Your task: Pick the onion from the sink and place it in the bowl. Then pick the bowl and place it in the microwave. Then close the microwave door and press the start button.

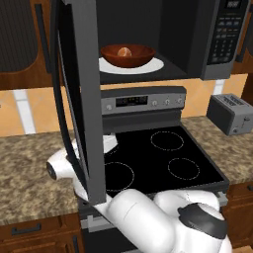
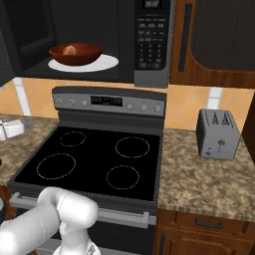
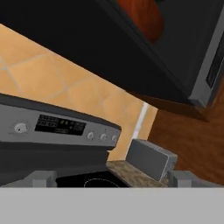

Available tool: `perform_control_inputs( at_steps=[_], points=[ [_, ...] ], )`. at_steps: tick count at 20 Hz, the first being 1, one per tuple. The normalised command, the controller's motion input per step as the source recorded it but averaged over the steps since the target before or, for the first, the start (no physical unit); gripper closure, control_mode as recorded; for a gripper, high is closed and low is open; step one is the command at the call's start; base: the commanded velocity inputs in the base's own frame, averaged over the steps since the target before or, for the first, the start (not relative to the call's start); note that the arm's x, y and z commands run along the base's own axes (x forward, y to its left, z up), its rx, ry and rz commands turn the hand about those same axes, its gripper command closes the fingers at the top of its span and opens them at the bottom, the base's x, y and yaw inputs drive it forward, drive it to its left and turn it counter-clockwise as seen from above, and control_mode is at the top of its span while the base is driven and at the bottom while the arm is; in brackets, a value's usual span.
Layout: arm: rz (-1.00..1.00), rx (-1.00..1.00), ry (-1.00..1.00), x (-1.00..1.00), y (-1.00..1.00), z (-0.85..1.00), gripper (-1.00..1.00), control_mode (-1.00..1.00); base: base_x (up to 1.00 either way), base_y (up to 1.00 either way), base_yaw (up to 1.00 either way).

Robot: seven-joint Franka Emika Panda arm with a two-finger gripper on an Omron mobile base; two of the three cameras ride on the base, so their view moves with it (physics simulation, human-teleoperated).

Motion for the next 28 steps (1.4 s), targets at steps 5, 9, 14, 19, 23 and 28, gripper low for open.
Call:
perform_control_inputs(
  at_steps=[5,9,14,19,23,28],
  points=[
    [0.00,-0.23,-0.10,-0.12,1.00,0.00,-1.00,-1.00,0.00,0.00,0.00],
    [0.00,-0.30,-0.26,-0.60,1.00,0.07,-1.00,-1.00,0.00,0.00,0.00],
    [0.00,-0.16,-0.31,-0.77,0.93,0.44,-1.00,-1.00,0.00,0.00,0.00],
    [-0.01,-0.01,-0.28,-0.69,0.45,0.94,-1.00,-1.00,0.00,0.00,0.00],
    [0.00,0.00,-0.25,-0.61,0.08,0.99,-1.00,-1.00,0.00,0.00,0.00],
    [0.00,0.04,-0.23,-0.75,-0.14,0.71,-1.00,-1.00,0.00,0.00,0.00]
  ],
)
